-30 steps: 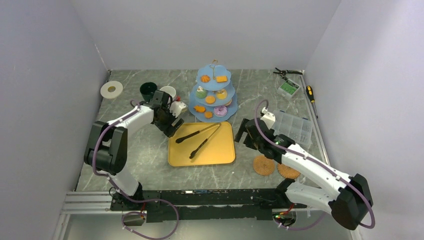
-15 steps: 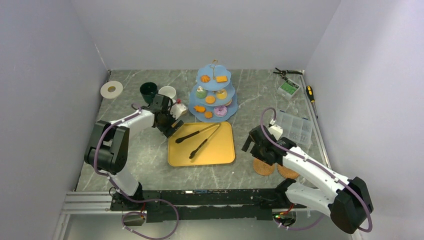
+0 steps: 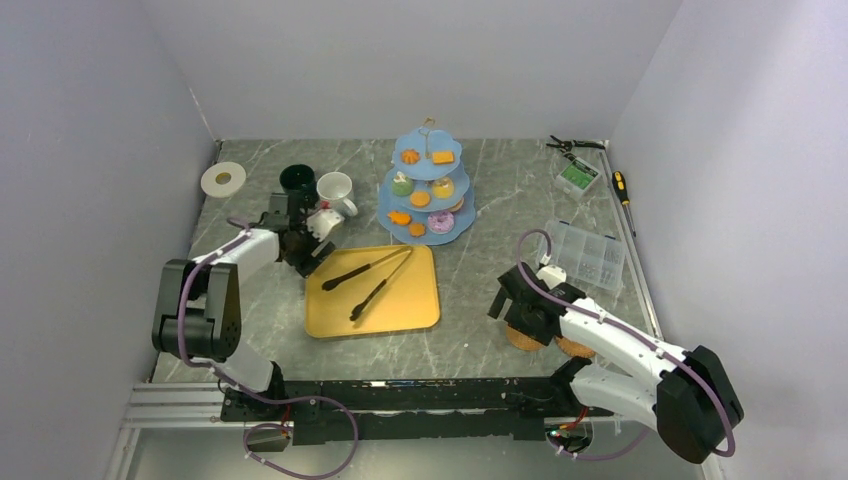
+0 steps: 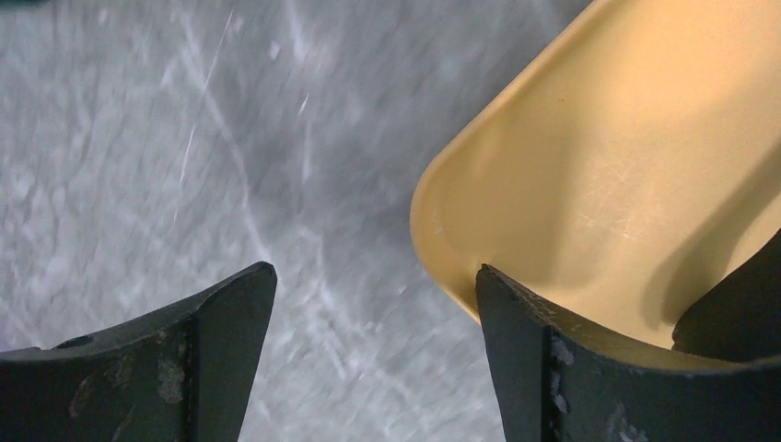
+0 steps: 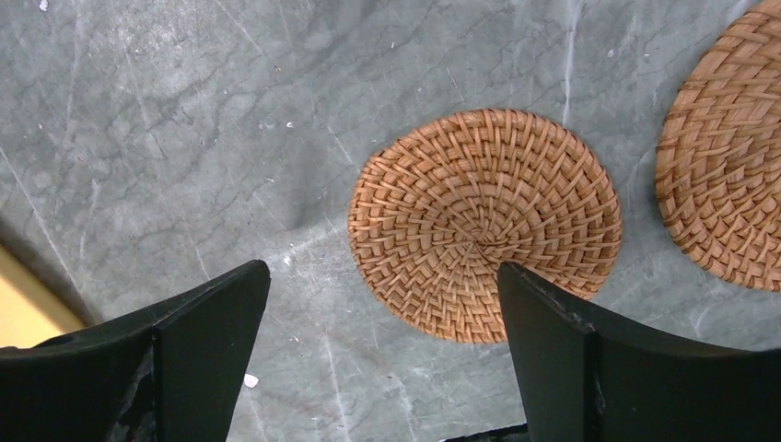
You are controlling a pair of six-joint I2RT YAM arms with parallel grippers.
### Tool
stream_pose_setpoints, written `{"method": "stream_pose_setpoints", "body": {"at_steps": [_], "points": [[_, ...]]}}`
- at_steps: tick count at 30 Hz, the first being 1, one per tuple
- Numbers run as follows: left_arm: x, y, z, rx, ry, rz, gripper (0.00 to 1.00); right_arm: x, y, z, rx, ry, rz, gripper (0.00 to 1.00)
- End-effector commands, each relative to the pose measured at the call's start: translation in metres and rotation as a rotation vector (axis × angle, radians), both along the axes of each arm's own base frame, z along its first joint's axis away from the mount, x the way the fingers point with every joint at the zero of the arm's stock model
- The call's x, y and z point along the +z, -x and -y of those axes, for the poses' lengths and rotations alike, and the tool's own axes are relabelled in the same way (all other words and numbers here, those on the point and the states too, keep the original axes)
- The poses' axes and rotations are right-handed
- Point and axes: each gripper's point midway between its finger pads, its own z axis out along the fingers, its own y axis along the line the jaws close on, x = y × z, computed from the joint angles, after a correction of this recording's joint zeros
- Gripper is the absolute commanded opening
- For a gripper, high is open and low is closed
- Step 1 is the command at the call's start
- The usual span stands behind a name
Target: Serve the afternoon tea
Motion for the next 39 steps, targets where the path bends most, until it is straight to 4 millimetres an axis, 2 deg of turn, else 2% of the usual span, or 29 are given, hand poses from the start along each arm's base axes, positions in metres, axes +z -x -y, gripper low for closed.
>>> {"method": "stream_pose_setpoints", "body": {"at_steps": [1,4,8,12,15,19,23,28,33,37,39], "points": [[-0.01,0.036,-0.041,-0.069,-0.114,-0.09,0.86,-0.012,-0.007,-0.01,0.004,-0.042,0.011,1.0],[-0.014,0.045,-0.057,-0.105,-0.15,-0.1,0.86,-0.017,-0.008,-0.017,0.012,-0.068,0.001,1.0],[-0.019,0.048,-0.096,-0.083,-0.195,-0.097,0.86,-0.021,-0.011,-0.031,0.037,-0.127,-0.002,1.0],[-0.019,0.043,-0.142,-0.027,-0.228,-0.094,0.84,-0.019,-0.026,-0.05,0.09,-0.159,0.016,1.0],[-0.011,0.036,-0.17,0.005,-0.226,-0.073,0.83,-0.015,-0.039,-0.071,0.147,-0.185,0.038,1.0],[0.0,0.03,-0.196,0.005,-0.259,-0.023,0.83,-0.011,-0.053,-0.106,0.242,-0.206,0.074,1.0],[0.009,0.017,-0.201,-0.008,-0.277,0.03,0.82,-0.003,-0.069,-0.147,0.342,-0.232,0.126,1.0],[0.021,-0.006,-0.196,-0.008,-0.253,0.12,0.81,0.02,-0.092,-0.2,0.455,-0.334,0.234,1.0],[0.021,-0.02,-0.204,0.022,-0.289,0.14,0.81,0.036,-0.106,-0.248,0.538,-0.442,0.281,1.0],[0.018,-0.028,-0.214,0.043,-0.326,0.159,0.81,0.042,-0.113,-0.266,0.58,-0.439,0.295,1.0],[0.019,-0.033,-0.213,0.053,-0.32,0.173,0.8,0.046,-0.114,-0.267,0.583,-0.44,0.301,1.0]]}}
